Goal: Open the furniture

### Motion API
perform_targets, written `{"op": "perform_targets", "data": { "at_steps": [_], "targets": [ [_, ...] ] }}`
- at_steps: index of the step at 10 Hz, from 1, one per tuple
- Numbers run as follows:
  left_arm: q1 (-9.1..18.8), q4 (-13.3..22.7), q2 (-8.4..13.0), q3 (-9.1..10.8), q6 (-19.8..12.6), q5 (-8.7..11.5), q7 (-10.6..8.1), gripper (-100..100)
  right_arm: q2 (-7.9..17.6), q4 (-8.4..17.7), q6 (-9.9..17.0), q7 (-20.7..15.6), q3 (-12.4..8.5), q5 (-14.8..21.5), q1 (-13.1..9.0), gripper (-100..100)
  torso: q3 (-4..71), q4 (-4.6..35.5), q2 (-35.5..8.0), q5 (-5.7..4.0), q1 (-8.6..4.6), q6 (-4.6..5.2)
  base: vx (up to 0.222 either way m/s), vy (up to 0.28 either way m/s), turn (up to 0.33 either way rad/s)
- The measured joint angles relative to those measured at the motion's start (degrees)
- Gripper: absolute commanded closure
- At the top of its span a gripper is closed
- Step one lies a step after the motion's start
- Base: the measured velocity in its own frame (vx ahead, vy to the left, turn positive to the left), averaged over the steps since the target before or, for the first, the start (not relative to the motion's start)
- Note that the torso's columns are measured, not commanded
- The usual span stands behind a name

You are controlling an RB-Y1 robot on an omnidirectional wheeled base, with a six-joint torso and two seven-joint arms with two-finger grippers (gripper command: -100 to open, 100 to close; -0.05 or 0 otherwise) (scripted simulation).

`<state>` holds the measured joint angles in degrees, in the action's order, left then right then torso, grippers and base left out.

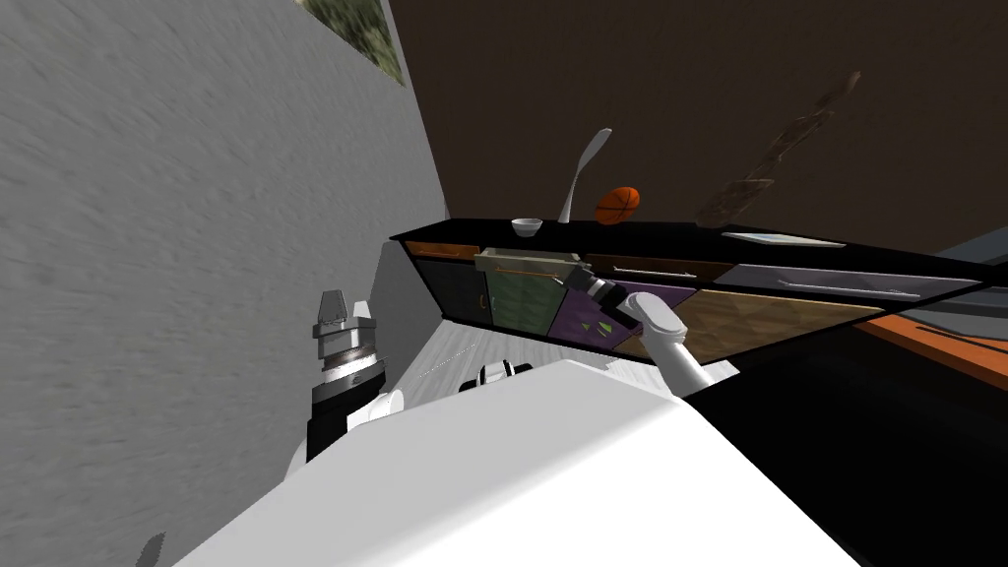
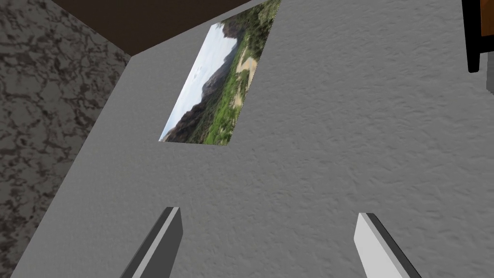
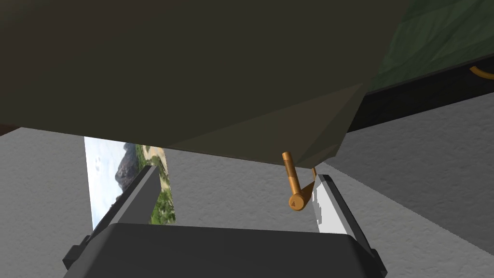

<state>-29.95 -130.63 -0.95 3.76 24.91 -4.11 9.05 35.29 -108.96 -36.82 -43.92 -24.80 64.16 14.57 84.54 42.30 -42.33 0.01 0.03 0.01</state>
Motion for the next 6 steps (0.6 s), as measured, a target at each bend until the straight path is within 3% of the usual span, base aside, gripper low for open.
{"op": "perform_targets", "data": {
  "at_steps": [6],
  "targets": [
    [0.0,0.0,0.0,0.0,0.0,0.0,0.0,0,-4.8,-1.5,-9.2,8.0,-5.6,9.4,-3.9,-100,-0.1,0.4,-0.3,0.28,0.19,0.04,0.022,0.012,-0.054]
  ]
}}
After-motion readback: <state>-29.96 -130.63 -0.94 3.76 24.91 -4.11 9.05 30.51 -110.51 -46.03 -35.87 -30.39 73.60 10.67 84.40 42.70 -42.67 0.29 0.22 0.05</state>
